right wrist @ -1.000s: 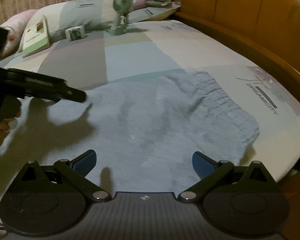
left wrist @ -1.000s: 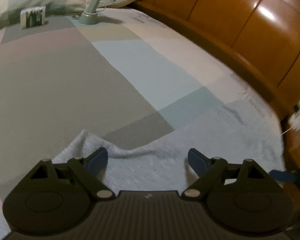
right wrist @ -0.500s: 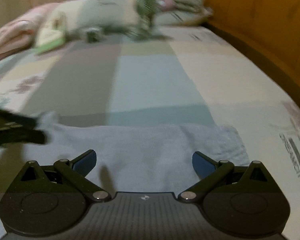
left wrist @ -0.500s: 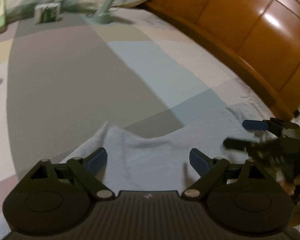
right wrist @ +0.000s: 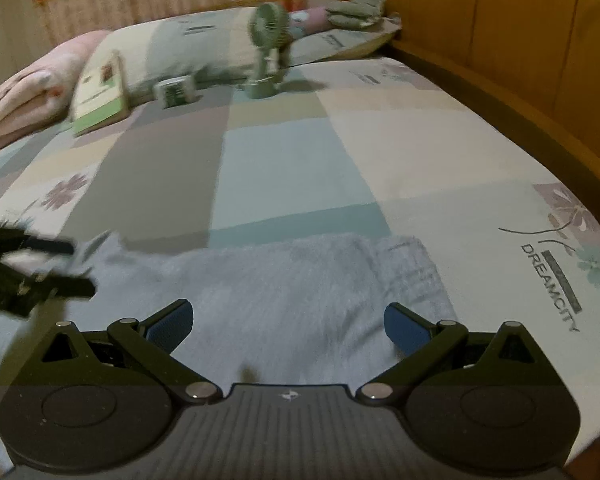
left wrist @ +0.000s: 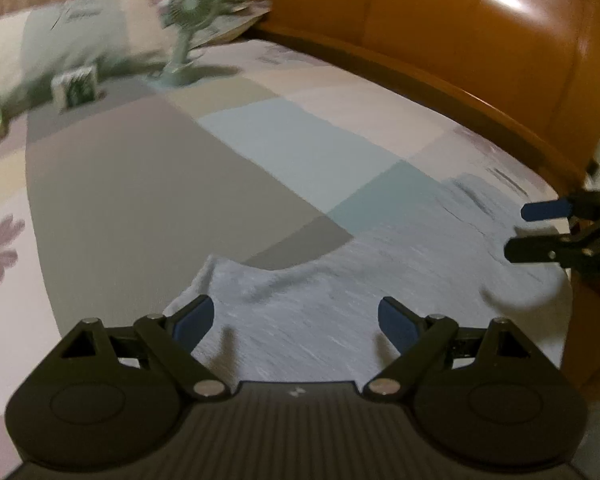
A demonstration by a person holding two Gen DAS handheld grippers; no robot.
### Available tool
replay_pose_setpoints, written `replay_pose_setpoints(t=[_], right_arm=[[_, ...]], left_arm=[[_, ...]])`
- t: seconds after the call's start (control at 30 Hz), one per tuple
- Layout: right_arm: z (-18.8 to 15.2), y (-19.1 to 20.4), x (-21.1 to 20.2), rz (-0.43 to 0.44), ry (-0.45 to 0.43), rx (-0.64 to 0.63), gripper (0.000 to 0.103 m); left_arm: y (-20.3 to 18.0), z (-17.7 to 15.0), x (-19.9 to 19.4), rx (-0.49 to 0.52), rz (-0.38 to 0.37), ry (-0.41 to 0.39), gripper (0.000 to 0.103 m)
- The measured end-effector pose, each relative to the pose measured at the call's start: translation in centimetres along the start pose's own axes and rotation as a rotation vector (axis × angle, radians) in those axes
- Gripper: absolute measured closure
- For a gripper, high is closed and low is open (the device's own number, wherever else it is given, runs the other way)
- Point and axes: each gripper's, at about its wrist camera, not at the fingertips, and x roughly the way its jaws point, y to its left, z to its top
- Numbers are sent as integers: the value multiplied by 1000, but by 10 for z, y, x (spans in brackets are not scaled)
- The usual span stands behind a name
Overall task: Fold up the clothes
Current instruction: 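Move the open right gripper across the sweatpants toward the cuffs, then close the right gripper on the grey sweatpants cuffs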
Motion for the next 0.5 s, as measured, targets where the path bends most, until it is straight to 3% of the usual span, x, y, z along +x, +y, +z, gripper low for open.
replay_pose_setpoints(t=[0.23, 0.4, 0.5], right_arm=[[-45, 0, -4, 30, 94, 44, 0], [-53, -8, -28, 58, 22, 170, 0], [-64, -23, -55, 95, -63, 292, 0]], left_arm=[[-35, -25, -15, 135, 5, 48, 13], [-44, -48, -10, 144, 23, 143, 13], [-46, -52, -12, 136, 33, 153, 13]])
